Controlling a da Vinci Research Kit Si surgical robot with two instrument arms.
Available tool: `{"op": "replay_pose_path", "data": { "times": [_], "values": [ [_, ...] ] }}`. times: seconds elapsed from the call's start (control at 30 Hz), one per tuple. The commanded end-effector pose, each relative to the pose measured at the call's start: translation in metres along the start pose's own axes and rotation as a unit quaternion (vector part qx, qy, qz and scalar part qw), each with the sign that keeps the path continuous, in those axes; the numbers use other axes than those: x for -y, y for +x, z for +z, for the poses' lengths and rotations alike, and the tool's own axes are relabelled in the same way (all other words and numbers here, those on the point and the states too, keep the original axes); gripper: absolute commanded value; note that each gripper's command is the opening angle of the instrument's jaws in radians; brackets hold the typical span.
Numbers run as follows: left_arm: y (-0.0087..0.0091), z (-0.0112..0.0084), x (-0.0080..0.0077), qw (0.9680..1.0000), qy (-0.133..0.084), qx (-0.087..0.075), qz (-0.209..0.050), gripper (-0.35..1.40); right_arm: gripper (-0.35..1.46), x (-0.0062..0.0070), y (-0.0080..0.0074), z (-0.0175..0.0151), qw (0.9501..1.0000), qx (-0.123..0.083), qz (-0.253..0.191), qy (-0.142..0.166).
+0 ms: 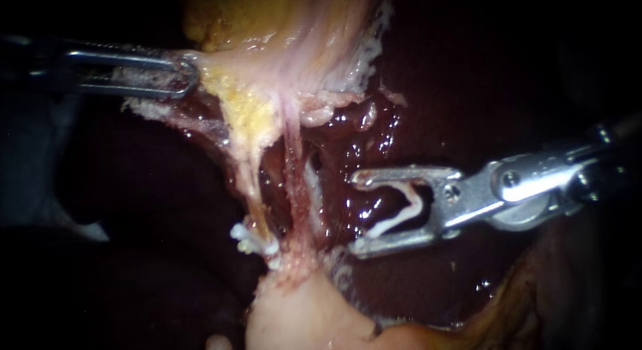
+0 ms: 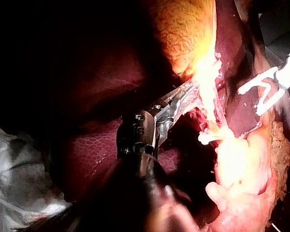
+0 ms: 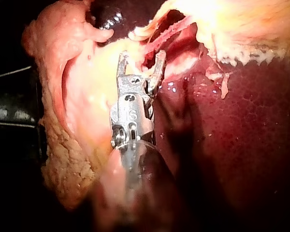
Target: Clipping third clip left tube
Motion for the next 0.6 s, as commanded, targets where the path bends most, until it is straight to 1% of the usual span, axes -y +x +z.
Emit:
{"op": "replay_pose_path", "data": {
  "times": [0.03,0.1,0.13,0.27,0.47,0.6],
  "values": [
    [0.0000,0.0001,0.0000,1.0000,0.000,0.000,0.001,-0.35,0.50,-0.0001,0.0002,0.0005,1.0000,-0.004,0.006,0.001],
    [0.0000,0.0001,-0.0001,1.0000,0.000,0.000,0.001,-0.35,0.50,-0.0002,0.0007,0.0017,0.9998,-0.011,0.017,0.005],
    [0.0000,0.0001,-0.0001,1.0000,0.000,0.000,0.001,-0.35,0.50,-0.0003,0.0008,0.0022,0.9997,-0.012,0.023,0.006],
    [0.0000,0.0002,-0.0001,1.0000,0.000,0.000,0.001,-0.35,0.50,-0.0005,0.0008,0.0039,0.9992,-0.017,0.035,0.012],
    [0.0000,0.0002,-0.0003,1.0000,0.001,0.000,0.000,-0.35,0.50,-0.0012,0.0000,0.0060,0.9984,-0.022,0.049,0.018],
    [0.0000,0.0002,-0.0003,1.0000,0.001,0.000,0.000,-0.35,0.50,-0.0020,-0.0009,0.0067,0.9982,-0.022,0.052,0.018]
  ]
}}
